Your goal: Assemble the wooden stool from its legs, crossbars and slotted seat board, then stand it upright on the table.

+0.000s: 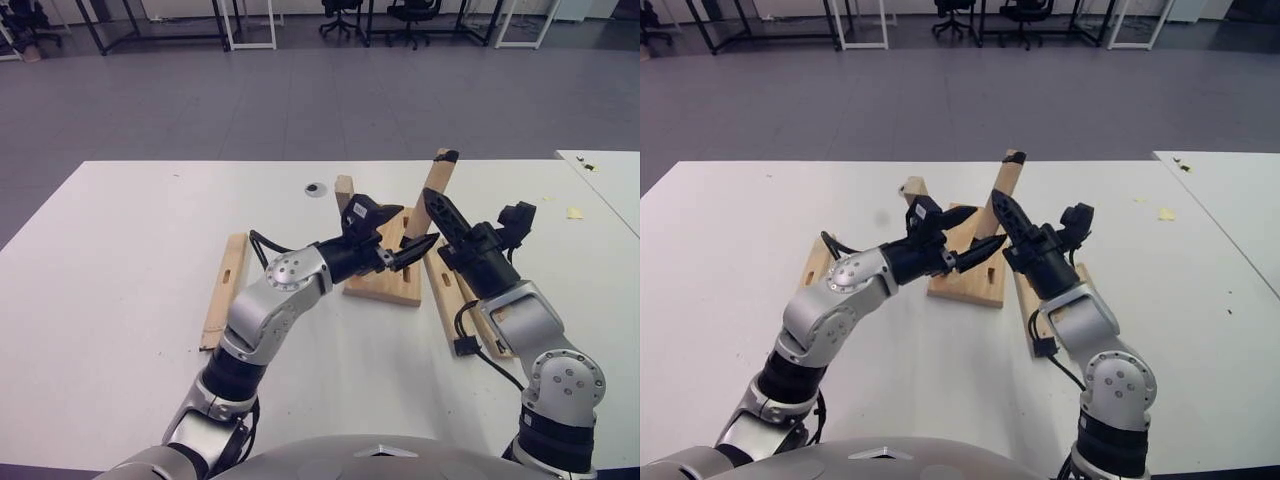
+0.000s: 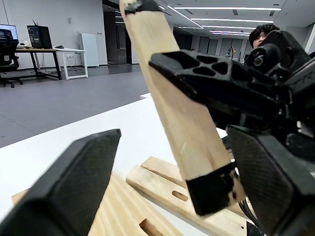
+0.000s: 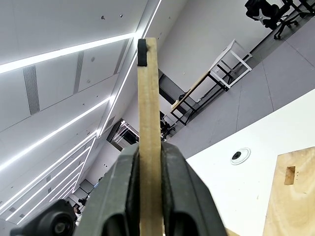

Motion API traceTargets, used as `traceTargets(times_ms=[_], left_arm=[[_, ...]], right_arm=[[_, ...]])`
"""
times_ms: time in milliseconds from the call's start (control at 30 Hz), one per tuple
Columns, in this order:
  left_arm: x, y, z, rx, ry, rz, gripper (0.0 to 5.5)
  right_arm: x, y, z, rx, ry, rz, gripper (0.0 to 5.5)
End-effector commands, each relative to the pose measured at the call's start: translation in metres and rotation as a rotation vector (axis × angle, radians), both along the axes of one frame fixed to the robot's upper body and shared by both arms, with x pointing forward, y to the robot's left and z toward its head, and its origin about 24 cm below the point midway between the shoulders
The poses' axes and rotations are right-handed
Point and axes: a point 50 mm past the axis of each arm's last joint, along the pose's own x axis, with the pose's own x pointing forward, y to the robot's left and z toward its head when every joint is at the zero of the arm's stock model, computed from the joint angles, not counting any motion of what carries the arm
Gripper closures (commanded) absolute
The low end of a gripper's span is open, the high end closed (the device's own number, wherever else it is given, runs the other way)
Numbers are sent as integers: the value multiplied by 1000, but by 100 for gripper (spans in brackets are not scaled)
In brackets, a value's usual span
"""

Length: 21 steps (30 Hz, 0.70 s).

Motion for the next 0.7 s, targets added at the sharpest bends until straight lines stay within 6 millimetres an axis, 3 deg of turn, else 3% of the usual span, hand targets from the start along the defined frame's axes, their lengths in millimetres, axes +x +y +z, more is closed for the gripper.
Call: traceTargets(times_ms=[33,500,567,700], left_arm=[[6,9,-10,77,5,77,157],[12,15,-13,137,-44,153,157],[9,11,-6,100,-68,129,157],[-7,5,13,-60,-72,45,157]], right_arm=[[-3,-6,9,-25,-44,4,509],[-21,-28,6,-229,-22,55,509],[-12,-38,-4,-337,-3,-70,509],[-13,-62,-46,-570,85,-279,509]])
